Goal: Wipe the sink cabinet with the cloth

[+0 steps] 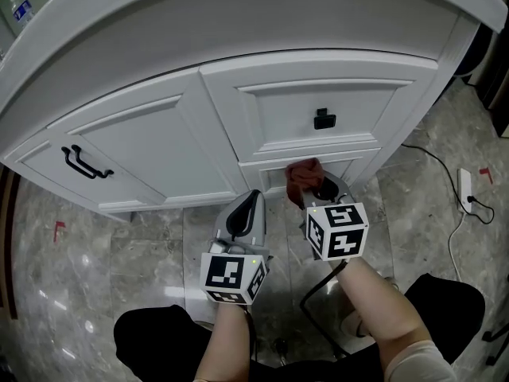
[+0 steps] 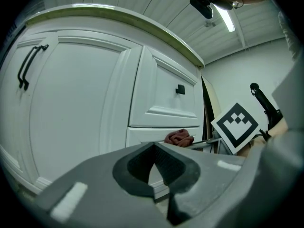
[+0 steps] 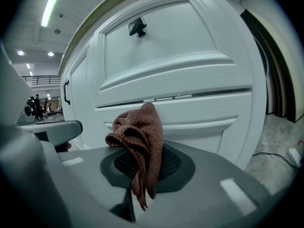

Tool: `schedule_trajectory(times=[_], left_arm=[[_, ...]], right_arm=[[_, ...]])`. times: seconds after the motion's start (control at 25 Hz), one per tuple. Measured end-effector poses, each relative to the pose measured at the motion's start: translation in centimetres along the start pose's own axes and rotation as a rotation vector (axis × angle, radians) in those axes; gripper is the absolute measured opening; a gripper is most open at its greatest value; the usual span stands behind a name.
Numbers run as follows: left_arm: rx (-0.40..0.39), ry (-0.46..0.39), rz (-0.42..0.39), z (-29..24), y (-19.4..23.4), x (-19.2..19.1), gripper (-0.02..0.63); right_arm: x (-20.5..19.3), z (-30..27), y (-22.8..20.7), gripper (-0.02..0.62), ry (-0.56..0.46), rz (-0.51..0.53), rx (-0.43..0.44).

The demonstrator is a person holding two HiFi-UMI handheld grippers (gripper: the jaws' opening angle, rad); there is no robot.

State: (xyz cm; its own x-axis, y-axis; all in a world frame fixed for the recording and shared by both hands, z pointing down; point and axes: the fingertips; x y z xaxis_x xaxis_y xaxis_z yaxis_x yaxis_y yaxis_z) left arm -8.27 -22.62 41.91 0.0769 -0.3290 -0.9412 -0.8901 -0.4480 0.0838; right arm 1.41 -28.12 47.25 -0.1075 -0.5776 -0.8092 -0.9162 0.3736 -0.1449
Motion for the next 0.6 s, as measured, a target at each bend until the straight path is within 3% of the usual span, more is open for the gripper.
schedule_trajectory(times=[0.28, 0.6], left_arm=[[-0.048, 0.011, -0.027, -1.5, -2.6, 0.0, 0.002], [-0.09, 0.026, -0.036, -2.9, -4.9, -0.3, 0.0]], right_arm=[[0.4, 1.7, -2.0, 0.083, -0.022, -0.02, -0.018], [0.4, 4.0, -6.7, 0.081, -0.042, -0.05, -0.105]])
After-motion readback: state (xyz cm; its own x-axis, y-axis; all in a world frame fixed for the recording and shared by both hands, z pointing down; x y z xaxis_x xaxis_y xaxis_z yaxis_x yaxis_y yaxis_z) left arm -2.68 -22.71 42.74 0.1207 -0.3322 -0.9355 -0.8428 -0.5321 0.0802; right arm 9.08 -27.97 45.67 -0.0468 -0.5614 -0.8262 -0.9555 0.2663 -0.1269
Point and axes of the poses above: the fingertips, and each gripper's own axes: z backward along the fingers, y to its left, x out of its top, and after that the axes turned 15 degrees about y, right-handed
